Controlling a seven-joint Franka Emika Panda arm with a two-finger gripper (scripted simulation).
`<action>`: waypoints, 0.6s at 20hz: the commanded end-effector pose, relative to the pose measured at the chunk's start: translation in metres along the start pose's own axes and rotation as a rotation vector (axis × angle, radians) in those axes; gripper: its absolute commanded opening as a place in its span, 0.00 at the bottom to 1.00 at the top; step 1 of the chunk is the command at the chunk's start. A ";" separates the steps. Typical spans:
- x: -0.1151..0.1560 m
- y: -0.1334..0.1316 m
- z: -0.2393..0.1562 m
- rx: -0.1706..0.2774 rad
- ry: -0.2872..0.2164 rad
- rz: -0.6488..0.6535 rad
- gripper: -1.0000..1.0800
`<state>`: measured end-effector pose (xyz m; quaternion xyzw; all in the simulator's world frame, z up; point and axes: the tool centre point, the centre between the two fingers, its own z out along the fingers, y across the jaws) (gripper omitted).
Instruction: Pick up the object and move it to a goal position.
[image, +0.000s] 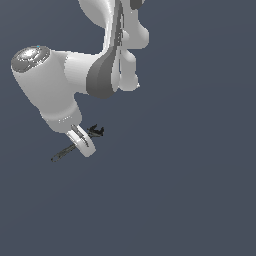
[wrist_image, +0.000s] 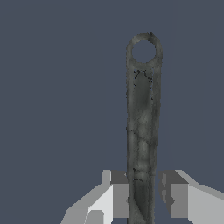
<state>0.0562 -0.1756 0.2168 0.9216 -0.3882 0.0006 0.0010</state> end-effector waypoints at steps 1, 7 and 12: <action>0.010 -0.002 -0.013 0.000 -0.001 -0.001 0.00; 0.032 -0.006 -0.039 0.001 -0.001 -0.002 0.00; 0.044 -0.009 -0.054 0.001 -0.002 -0.002 0.00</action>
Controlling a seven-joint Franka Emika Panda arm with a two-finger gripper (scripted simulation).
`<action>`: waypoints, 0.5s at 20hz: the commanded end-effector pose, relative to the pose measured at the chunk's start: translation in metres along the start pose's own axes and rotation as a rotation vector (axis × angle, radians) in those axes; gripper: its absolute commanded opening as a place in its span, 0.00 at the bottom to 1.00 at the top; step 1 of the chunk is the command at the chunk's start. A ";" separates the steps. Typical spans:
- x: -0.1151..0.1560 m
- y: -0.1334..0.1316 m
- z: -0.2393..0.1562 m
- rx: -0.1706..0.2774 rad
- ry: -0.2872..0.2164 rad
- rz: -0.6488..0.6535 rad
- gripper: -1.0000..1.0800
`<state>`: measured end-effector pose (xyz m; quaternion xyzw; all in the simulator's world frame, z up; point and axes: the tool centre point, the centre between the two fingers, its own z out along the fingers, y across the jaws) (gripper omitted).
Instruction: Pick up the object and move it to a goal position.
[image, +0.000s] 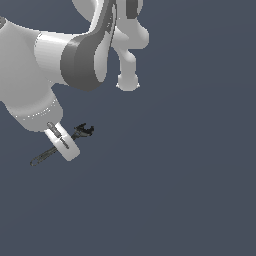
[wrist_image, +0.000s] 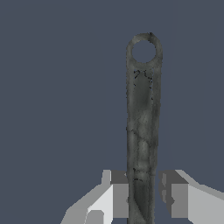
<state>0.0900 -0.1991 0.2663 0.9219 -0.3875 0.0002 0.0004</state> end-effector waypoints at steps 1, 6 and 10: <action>0.005 -0.001 -0.007 0.000 0.000 -0.001 0.00; 0.012 -0.003 -0.014 0.000 0.000 -0.001 0.00; 0.015 -0.004 -0.017 0.001 -0.001 -0.001 0.00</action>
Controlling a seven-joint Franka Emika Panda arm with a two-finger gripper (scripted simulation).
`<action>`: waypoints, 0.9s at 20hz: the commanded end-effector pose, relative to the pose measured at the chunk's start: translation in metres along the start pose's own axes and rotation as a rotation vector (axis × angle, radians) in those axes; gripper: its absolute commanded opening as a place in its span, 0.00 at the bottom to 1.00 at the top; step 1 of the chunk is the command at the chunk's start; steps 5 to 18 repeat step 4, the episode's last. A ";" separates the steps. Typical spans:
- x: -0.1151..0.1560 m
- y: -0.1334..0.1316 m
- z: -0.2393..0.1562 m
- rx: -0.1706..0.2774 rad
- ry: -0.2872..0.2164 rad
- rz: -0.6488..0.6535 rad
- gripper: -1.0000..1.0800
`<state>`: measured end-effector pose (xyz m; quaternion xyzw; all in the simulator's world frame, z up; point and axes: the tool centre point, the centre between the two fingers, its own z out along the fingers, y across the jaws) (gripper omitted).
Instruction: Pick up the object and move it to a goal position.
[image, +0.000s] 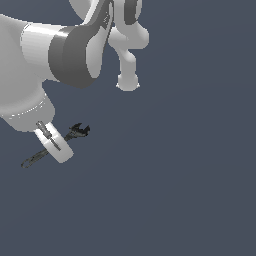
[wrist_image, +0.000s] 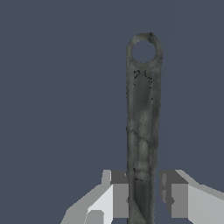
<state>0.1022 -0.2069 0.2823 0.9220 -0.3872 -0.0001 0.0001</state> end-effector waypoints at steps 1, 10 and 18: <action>0.002 -0.001 -0.002 0.000 0.000 0.000 0.00; 0.002 -0.001 -0.002 0.000 0.000 0.000 0.00; 0.002 -0.001 -0.002 0.000 0.000 0.000 0.00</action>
